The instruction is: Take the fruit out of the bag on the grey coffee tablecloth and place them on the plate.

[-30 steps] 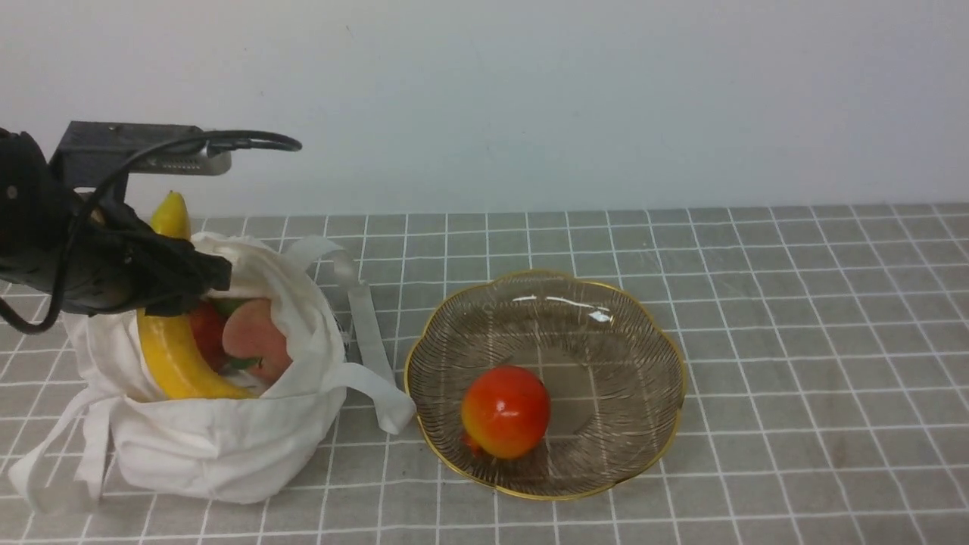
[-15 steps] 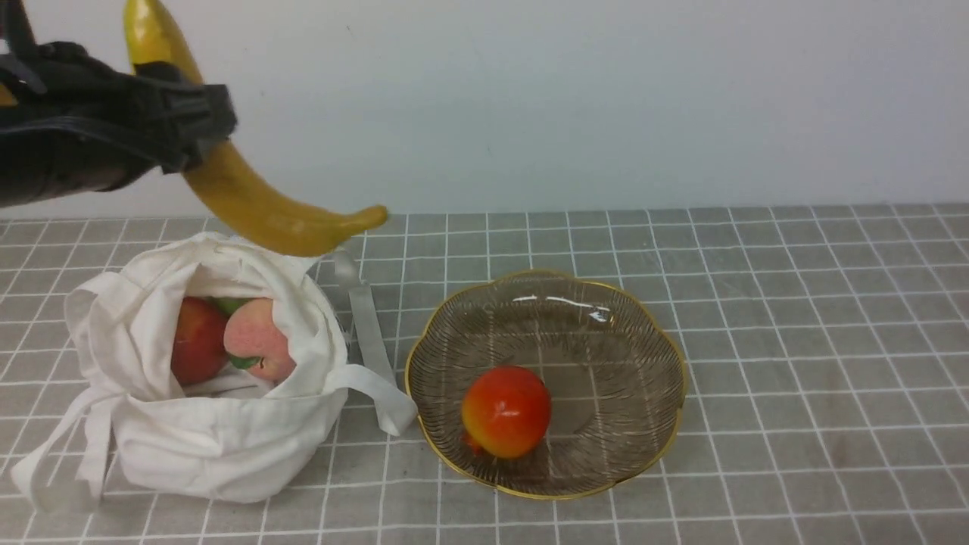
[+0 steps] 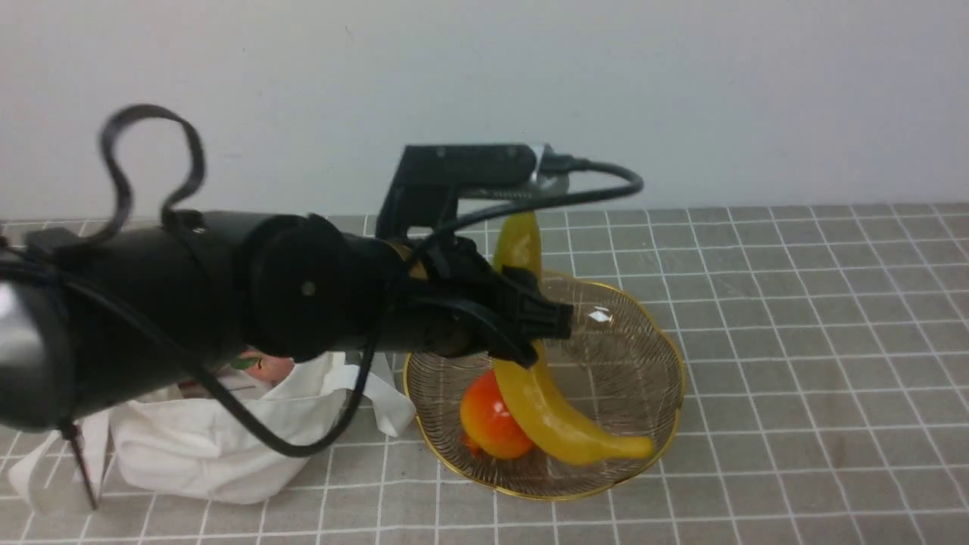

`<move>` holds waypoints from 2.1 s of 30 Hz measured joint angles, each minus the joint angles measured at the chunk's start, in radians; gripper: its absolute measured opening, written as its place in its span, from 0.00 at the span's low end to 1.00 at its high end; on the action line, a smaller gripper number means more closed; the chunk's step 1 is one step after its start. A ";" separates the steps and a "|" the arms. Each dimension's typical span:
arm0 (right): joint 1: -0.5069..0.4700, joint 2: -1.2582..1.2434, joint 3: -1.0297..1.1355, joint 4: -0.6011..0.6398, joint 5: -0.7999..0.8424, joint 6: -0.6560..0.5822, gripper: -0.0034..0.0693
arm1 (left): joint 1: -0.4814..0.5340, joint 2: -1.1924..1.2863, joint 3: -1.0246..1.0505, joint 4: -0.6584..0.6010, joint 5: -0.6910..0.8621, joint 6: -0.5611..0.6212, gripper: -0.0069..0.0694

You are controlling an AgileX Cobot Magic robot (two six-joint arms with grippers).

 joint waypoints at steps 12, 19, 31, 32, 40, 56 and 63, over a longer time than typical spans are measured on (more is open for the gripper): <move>0.000 0.000 0.000 0.000 0.000 0.000 0.02 | 0.086 0.095 -0.002 -0.057 -0.003 -0.028 0.48; 0.000 0.000 0.000 0.000 0.000 0.000 0.02 | 0.141 0.172 -0.005 -0.097 0.039 -0.061 0.48; 0.000 0.000 0.000 0.000 0.000 0.000 0.02 | 0.142 0.207 -0.008 -0.132 0.037 -0.062 0.57; 0.000 0.000 0.000 0.000 0.000 0.000 0.02 | 0.142 0.207 -0.008 -0.132 0.037 -0.062 0.62; 0.000 0.000 0.000 0.000 0.000 0.000 0.02 | 0.148 0.185 -0.021 -0.103 0.068 -0.014 0.84; 0.000 0.000 0.000 0.000 0.000 0.000 0.02 | 0.416 -0.486 -0.078 0.224 0.534 0.037 0.11; 0.000 0.000 0.000 0.000 0.000 0.000 0.02 | 0.431 -0.975 0.025 0.285 0.512 0.023 0.08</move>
